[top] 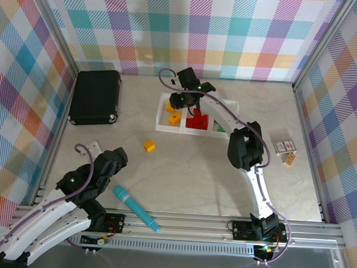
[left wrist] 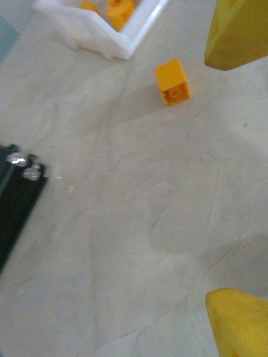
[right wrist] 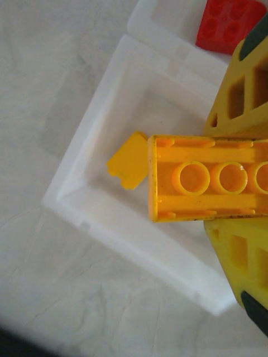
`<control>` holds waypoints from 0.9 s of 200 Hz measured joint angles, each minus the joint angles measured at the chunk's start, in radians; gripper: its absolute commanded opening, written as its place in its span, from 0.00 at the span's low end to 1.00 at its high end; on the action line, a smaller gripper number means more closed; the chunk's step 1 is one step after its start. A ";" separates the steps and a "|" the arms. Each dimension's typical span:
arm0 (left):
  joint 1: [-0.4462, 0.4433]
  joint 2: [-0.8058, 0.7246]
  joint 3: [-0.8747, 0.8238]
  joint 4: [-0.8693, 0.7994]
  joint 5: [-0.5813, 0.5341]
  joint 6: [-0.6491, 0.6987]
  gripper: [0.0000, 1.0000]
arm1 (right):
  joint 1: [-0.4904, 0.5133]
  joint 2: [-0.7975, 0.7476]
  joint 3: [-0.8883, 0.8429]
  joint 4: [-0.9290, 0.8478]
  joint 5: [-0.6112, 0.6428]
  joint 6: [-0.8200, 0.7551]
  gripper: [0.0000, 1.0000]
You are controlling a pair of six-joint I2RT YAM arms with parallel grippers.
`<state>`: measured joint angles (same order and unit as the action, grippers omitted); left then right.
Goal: Sort the legos into containers by color
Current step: Place the lego in the container, then pick up the lego from the center of the table.
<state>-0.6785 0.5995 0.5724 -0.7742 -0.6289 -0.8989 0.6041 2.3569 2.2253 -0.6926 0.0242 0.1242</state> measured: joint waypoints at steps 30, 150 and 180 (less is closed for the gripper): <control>0.000 0.145 0.000 0.072 0.081 0.002 1.00 | 0.006 0.097 0.079 -0.034 -0.029 0.000 0.33; 0.000 0.582 0.105 0.243 0.280 0.055 1.00 | 0.015 0.082 0.081 -0.053 -0.070 -0.008 0.66; 0.000 0.663 0.160 0.261 0.306 0.066 1.00 | 0.015 -0.062 -0.092 -0.026 -0.056 0.000 0.67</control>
<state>-0.6781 1.2625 0.7322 -0.5133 -0.3225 -0.8326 0.6189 2.2948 2.1334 -0.7185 -0.0315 0.1242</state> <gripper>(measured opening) 0.997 0.667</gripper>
